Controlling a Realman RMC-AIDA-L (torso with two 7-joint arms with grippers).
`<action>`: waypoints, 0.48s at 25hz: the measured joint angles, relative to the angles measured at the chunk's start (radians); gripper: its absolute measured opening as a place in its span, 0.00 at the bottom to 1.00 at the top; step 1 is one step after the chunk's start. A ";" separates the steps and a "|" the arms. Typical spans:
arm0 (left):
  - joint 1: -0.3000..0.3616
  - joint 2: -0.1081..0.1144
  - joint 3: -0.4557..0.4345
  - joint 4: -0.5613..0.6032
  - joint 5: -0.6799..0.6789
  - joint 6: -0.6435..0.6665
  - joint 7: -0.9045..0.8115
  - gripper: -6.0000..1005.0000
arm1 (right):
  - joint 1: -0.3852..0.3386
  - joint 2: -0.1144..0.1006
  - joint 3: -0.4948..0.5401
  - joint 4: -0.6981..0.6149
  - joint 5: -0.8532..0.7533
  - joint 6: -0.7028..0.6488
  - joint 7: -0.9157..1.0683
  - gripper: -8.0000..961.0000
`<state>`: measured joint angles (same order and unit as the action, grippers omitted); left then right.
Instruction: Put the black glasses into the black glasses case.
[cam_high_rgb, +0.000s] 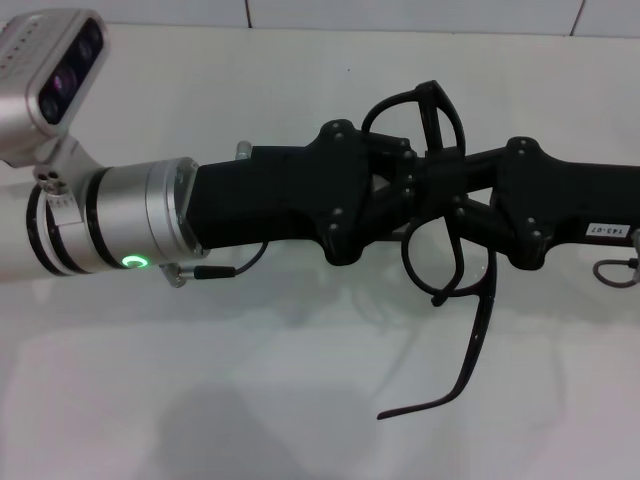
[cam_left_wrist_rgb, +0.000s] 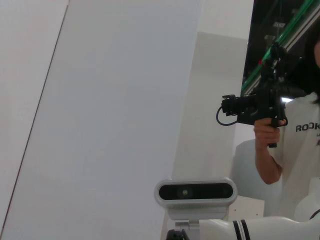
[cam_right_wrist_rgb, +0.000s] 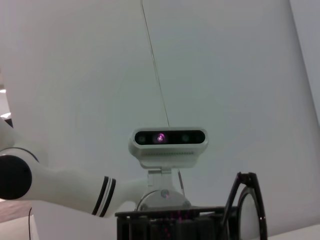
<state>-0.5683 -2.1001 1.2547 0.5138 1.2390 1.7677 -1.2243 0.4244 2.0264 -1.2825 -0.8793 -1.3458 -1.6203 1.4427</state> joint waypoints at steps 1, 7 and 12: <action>0.001 0.000 0.000 0.000 0.000 0.002 0.000 0.06 | -0.003 0.000 0.001 0.001 0.001 0.002 0.000 0.13; 0.004 0.005 -0.007 0.007 -0.010 0.082 0.000 0.06 | -0.009 -0.004 0.010 0.039 0.035 0.002 -0.022 0.13; 0.023 0.017 -0.013 0.012 -0.072 0.184 0.008 0.06 | -0.033 -0.005 0.052 0.065 0.078 -0.017 -0.056 0.13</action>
<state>-0.5451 -2.0829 1.2422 0.5261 1.1671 1.9514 -1.2166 0.3910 2.0218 -1.2302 -0.8145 -1.2678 -1.6375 1.3866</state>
